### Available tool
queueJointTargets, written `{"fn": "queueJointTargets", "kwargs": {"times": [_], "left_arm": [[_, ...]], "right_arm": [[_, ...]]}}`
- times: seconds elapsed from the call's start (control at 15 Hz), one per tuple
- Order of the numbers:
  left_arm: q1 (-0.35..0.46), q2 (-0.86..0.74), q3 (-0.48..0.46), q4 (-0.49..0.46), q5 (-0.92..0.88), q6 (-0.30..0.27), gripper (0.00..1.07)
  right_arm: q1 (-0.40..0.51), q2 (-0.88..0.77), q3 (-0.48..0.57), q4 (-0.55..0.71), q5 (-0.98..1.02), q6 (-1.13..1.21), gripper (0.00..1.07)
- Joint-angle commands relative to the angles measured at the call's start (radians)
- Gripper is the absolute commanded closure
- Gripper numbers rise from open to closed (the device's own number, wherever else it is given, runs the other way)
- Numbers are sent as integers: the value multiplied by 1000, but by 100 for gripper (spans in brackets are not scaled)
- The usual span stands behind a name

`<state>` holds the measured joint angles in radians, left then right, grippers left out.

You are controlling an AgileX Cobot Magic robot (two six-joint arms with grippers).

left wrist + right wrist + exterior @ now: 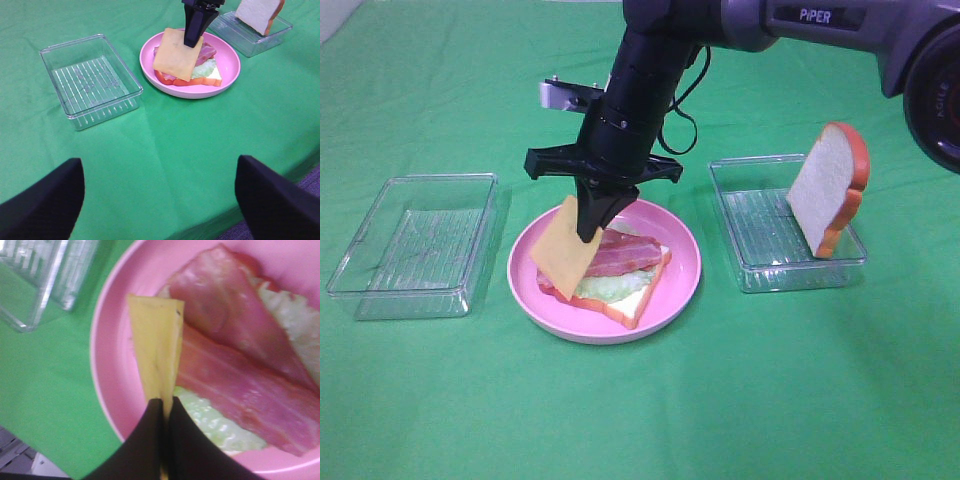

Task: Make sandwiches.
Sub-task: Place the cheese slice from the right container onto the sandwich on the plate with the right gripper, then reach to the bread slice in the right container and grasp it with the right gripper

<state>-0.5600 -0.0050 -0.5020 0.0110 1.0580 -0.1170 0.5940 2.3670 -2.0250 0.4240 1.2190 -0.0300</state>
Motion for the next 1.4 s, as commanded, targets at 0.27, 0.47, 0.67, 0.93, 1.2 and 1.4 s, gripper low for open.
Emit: {"fn": "queueJointTargets", "kwargs": {"times": [0.27,0.47,0.67,0.93,1.2,1.4], "left_arm": [[-2,-8,1,2,-10,-1,29],[-2,-8,1,2,-10,-1,29],[-2,-8,1,2,-10,-1,29],[-2,-8,1,2,-10,-1,29],[-2,-8,1,2,-10,-1,29],[-2,-8,1,2,-10,-1,29]], "right_arm": [[1,3,7,-195,57,115,91],[1,3,5,-237,63,115,47],[1,-23,4,-316,70,126,38],[-70,-149,4,-385,69,146,38],[-192,-248,4,-386,69,160,37],[-318,-287,5,-403,69,160,29]]}}
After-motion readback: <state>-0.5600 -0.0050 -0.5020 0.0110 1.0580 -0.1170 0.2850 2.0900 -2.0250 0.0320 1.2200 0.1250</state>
